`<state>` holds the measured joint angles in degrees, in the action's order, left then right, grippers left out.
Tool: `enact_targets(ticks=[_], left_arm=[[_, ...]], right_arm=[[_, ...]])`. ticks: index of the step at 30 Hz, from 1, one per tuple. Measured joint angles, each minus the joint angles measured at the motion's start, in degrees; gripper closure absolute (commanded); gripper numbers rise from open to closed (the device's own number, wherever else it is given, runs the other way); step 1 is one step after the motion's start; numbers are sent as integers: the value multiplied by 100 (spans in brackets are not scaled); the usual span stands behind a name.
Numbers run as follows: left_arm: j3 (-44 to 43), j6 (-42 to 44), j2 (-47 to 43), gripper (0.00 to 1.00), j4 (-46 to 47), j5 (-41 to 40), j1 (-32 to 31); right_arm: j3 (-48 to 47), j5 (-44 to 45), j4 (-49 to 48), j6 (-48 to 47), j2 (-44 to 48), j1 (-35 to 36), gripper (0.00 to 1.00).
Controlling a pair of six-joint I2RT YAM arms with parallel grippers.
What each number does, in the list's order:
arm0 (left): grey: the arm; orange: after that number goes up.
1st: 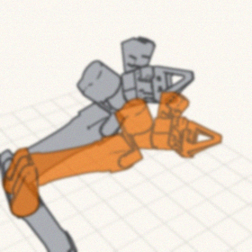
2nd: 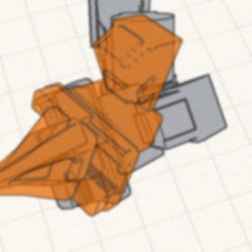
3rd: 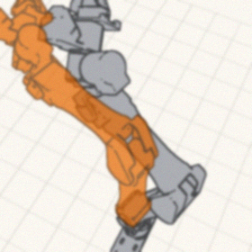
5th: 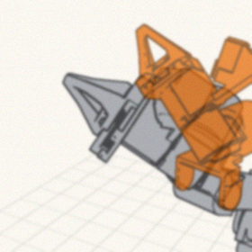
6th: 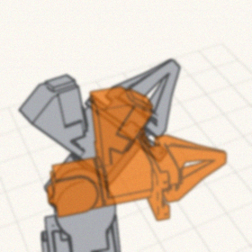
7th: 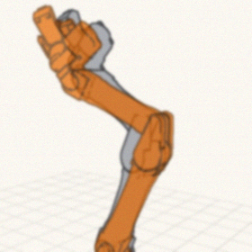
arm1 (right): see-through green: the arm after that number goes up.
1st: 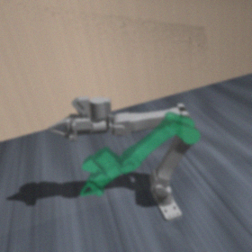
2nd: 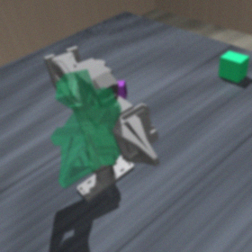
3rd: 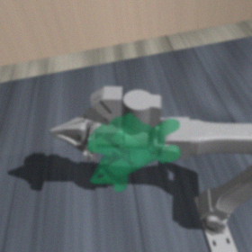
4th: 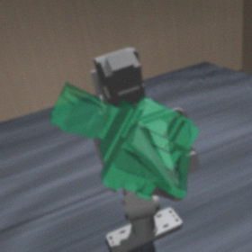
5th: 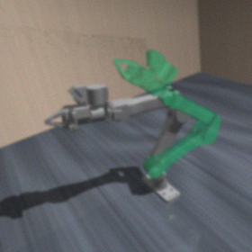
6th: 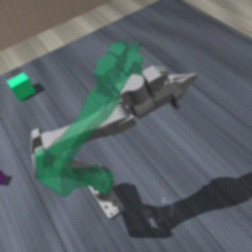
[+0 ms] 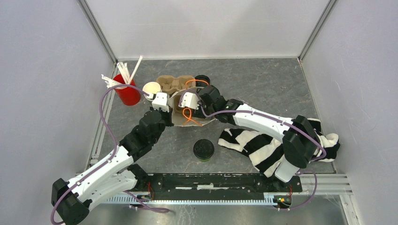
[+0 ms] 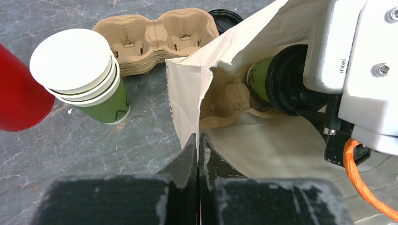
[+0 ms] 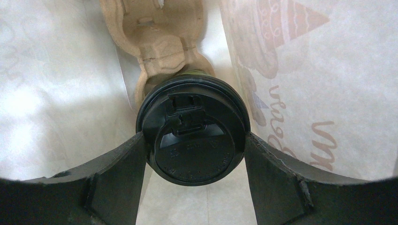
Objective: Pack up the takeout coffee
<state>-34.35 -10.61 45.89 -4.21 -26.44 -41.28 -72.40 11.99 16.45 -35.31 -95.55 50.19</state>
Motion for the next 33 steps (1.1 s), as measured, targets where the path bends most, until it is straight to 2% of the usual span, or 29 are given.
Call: enact_targets(ticks=[9, 17, 22, 27, 33], left_arm=[[-20, 0, 55, 98, -2, -15, 0], [-24, 0, 68, 98, -2, -35, 0], [-42, 0, 68, 98, -9, -24, 0], [-42, -7, 79, 98, -170, -39, 31], [-59, -7, 79, 98, -280, 55, -2]], right_arm=[[-752, -155, 802, 155, 24, 120, 45], [-782, -715, 1113, 350, 173, 343, 46], [-684, -885, 826, 402, 15, 337, 46], [-297, -413, -24, 348, -439, 367, 46], [-254, -111, -90, 361, -498, 367, 45]])
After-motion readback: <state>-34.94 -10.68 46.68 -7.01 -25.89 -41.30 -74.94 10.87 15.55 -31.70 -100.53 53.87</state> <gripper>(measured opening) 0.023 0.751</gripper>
